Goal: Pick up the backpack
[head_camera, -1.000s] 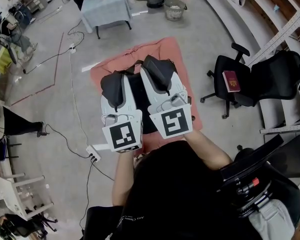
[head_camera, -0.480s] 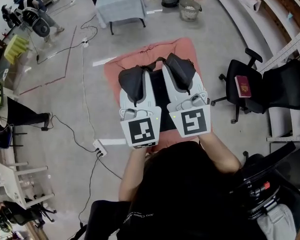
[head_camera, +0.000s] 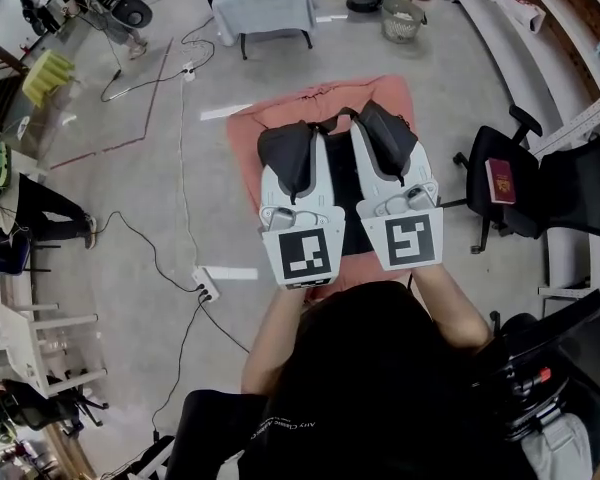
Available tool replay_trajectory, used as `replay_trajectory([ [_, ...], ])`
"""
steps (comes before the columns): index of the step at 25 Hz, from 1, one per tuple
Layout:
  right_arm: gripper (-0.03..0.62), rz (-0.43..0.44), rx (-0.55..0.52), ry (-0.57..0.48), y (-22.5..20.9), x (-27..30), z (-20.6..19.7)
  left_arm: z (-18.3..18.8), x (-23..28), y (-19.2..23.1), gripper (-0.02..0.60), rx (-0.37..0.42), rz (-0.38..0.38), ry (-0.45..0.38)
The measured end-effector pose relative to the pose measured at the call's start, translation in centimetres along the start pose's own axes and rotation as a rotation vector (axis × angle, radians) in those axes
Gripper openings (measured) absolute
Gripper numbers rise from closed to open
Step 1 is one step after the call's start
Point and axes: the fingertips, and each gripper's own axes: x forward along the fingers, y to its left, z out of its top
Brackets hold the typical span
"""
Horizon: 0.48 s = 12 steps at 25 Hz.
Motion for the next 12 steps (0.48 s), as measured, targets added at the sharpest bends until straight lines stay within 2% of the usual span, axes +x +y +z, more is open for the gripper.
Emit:
replay_trajectory([
  [12, 0.026, -0.005, -0.023, 0.009, 0.00, 0.03, -0.02, -0.19, 0.03, -0.09, 0.015, 0.004, -0.023, 0.015],
])
